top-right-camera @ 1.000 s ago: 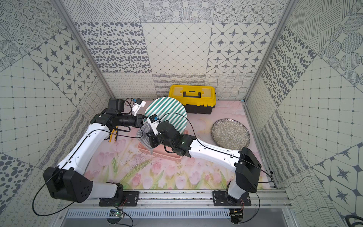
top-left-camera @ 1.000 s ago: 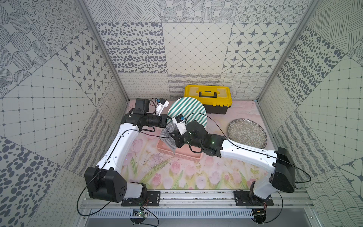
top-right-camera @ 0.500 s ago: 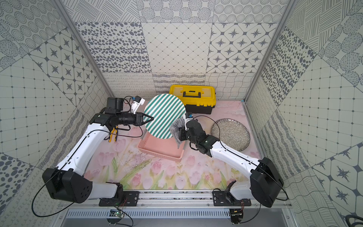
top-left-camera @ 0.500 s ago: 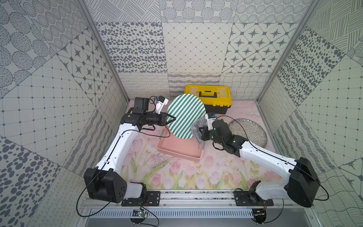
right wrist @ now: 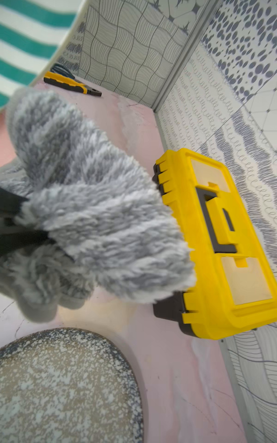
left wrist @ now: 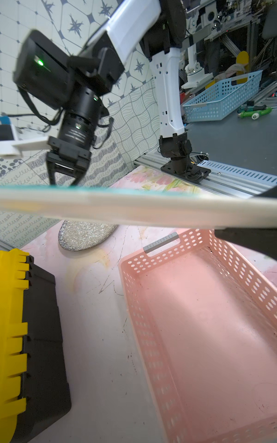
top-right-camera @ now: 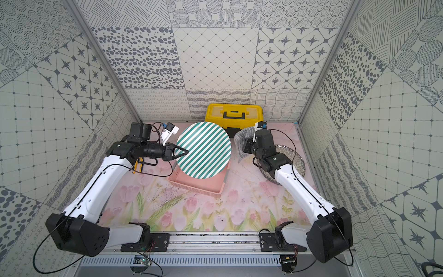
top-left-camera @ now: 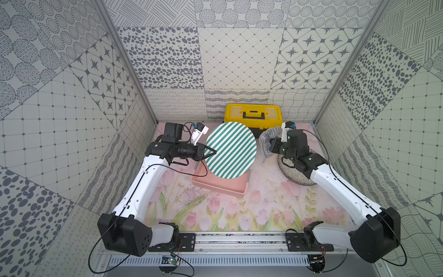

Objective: Wipe the wet plate dry
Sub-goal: Wipe the plate with towel.

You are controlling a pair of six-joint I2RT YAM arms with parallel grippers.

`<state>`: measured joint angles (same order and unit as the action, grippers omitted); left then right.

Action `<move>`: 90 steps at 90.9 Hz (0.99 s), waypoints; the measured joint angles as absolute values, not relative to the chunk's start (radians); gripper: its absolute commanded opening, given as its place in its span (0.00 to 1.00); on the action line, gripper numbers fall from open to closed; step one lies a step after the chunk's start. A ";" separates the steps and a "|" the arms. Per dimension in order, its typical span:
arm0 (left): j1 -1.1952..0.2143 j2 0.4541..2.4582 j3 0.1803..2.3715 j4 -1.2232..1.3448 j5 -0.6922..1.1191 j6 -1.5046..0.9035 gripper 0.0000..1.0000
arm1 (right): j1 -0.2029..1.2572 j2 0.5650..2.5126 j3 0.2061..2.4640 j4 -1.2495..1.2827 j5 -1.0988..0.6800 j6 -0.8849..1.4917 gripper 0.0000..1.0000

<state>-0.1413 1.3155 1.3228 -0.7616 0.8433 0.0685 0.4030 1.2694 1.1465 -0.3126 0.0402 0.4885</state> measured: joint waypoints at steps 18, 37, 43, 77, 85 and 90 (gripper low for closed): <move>-0.202 1.297 1.295 -0.820 0.804 0.166 0.00 | 0.410 1.393 1.396 -0.350 -0.035 0.454 0.00; -0.268 1.295 1.284 -0.868 0.751 0.265 0.00 | 0.512 1.641 1.682 -0.458 -0.113 0.393 0.00; -0.278 1.296 1.285 -0.874 0.736 0.286 0.00 | 0.565 1.698 1.741 -0.494 -0.142 0.369 0.00; -0.308 1.318 1.295 -0.916 0.646 0.370 0.00 | 0.800 1.773 1.846 -0.636 -0.263 0.230 0.00; -0.312 1.321 1.299 -0.918 0.640 0.373 0.00 | 0.801 1.772 1.844 -0.645 -0.271 0.215 0.00; -0.312 1.322 1.303 -0.919 0.640 0.374 0.00 | 0.798 1.769 1.839 -0.647 -0.271 0.204 0.00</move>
